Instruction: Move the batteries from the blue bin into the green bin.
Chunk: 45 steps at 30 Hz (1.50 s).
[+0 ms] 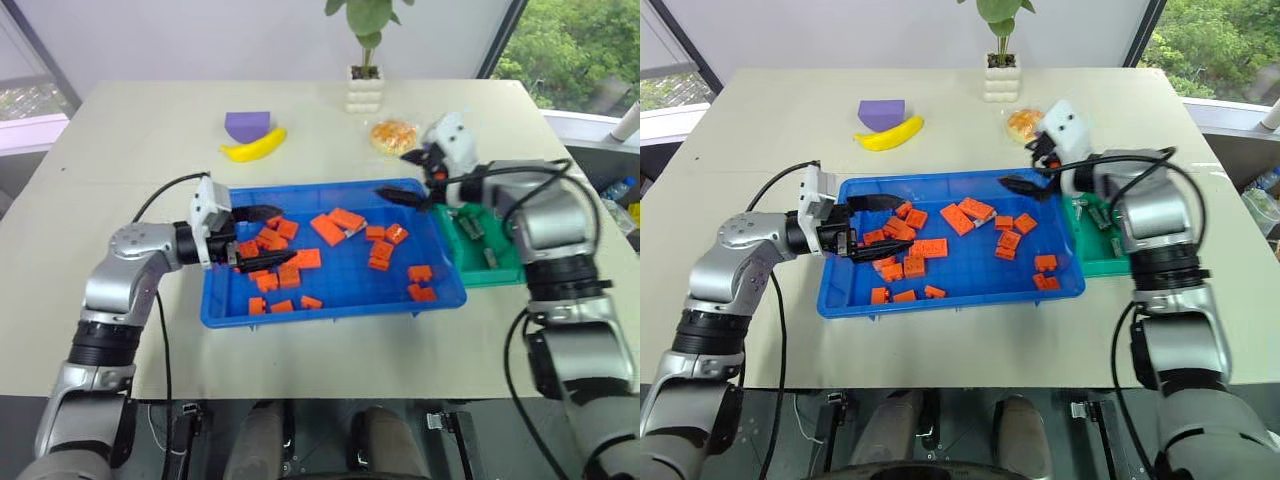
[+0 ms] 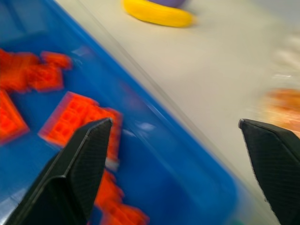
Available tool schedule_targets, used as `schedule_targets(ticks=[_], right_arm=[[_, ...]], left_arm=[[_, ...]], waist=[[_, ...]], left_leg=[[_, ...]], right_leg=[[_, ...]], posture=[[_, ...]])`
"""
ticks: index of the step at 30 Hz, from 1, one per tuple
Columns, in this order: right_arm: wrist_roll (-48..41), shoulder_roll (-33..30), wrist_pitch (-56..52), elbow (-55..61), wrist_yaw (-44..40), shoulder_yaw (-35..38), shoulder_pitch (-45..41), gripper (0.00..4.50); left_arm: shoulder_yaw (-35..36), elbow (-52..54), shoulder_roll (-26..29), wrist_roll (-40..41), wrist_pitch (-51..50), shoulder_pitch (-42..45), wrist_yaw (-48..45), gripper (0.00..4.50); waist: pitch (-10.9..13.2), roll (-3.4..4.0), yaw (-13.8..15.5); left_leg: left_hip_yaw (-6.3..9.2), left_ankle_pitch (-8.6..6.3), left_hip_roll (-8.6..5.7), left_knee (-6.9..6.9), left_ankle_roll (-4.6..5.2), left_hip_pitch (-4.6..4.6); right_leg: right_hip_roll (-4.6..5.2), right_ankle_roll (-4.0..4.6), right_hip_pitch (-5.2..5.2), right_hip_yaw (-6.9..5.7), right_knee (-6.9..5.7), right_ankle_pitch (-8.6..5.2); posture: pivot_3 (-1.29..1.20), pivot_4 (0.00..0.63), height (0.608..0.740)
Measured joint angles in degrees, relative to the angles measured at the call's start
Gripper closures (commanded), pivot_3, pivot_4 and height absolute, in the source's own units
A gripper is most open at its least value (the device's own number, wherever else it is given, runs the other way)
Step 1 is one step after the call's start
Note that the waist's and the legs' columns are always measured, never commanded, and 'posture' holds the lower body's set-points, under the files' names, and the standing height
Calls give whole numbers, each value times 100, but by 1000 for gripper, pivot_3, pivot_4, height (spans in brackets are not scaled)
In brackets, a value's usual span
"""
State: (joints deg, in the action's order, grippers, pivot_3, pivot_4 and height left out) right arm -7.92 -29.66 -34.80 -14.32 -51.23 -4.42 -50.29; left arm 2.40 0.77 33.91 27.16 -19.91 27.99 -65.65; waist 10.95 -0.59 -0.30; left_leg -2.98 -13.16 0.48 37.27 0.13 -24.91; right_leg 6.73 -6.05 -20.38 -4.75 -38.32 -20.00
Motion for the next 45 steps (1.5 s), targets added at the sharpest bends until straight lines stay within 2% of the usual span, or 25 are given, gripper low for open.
schedule_targets(ticks=[6,14,32,35,37,41,45], right_arm=[[-188,531,-382,-80,155,-99,118,45],[-464,756,-690,-327,-44,-171,249,45],[60,987,655,-2082,128,-453,-157,45],[88,1035,775,-2191,136,-450,-224,831],[97,1060,784,-2215,129,-456,-225,1751],[94,1040,769,-2197,107,-446,-227,1751],[-15,730,497,-1745,-139,-360,-228,1751]], left_arm=[[406,760,264,251,-366,-574,407,0],[762,1336,507,552,-671,-1024,681,0],[780,1506,496,711,-716,-1159,979,0],[778,1508,490,713,-713,-1164,1002,0],[778,1509,488,713,-713,-1165,1021,0],[777,1520,488,714,-710,-1195,1052,0],[776,1537,488,719,-710,-1288,1060,0]], waist=[[0,0,-51],[0,0,-38],[-1,0,-59],[-1,0,-61],[-1,0,-58],[0,0,-57],[0,1,-46]], left_leg=[[-1,0,3,-4,0,0],[1,0,3,-4,0,0],[-2,0,3,-6,-1,0],[-2,0,3,-6,-1,0],[-2,0,3,-6,-1,0],[-2,0,3,-6,-1,0],[-1,0,3,-6,-1,0]], right_leg=[[-4,0,-5,1,-3,0],[-4,0,-4,1,-2,0],[-4,0,-7,2,-3,0],[-4,0,-7,2,-3,0],[-4,0,-7,2,-3,0],[-4,0,-7,2,-3,0],[-2,0,-7,2,-2,0]], posture=[[0,150,739],[0,150,739],[0,150,739],[0,150,739],[0,150,739],[0,150,739],[0,150,739]])
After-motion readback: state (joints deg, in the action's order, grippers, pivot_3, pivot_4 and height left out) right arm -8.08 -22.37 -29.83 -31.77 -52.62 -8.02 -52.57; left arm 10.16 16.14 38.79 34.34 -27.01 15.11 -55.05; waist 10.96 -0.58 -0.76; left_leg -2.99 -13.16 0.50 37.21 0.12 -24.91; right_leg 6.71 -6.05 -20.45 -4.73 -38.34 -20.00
